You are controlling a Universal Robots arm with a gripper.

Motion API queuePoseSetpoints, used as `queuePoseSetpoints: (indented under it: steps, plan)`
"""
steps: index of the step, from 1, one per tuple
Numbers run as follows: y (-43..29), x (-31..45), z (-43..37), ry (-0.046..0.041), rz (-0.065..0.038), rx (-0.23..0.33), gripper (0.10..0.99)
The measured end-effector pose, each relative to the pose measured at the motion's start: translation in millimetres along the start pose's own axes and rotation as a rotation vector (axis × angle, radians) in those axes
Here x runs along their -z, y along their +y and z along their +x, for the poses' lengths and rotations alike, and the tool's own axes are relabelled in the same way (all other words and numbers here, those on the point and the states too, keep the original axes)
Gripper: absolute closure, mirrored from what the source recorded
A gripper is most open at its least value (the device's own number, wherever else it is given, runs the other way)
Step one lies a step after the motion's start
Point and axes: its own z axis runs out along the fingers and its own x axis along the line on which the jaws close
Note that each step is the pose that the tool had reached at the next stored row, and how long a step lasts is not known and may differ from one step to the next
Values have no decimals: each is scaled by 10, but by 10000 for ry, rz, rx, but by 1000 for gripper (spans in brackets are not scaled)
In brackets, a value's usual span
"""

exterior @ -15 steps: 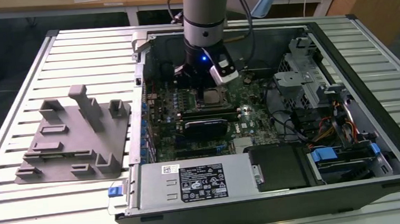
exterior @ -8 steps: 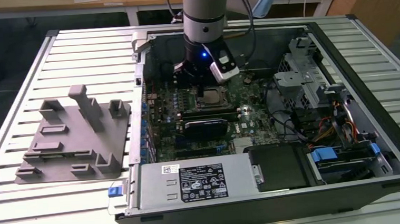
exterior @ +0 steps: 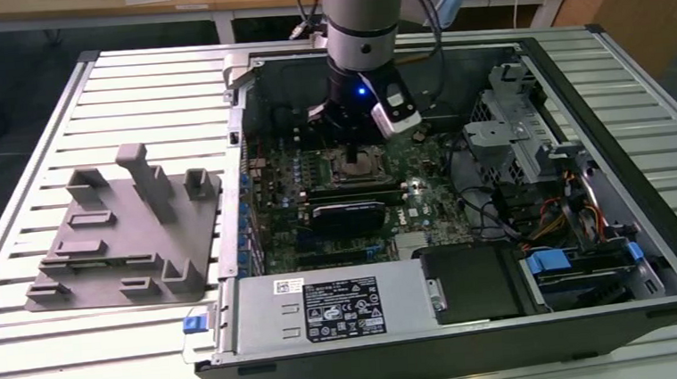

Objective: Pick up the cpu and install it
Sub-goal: 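Close the cpu cover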

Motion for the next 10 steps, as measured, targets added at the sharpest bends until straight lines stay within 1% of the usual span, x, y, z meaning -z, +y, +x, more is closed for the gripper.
queuePoseSetpoints:
  steps: [2, 3, 4, 7, 10]
  plan:
    - [4, 1, -78, 1, 0, 1, 980]
    - [6, 2, -107, 1, 1, 0, 980]
    - [6, 3, -119, 0, 1, 2, 980]
    - [7, 24, -119, 1, 1, 0, 980]
    - [9, 87, -118, -16, 0, 1, 980]
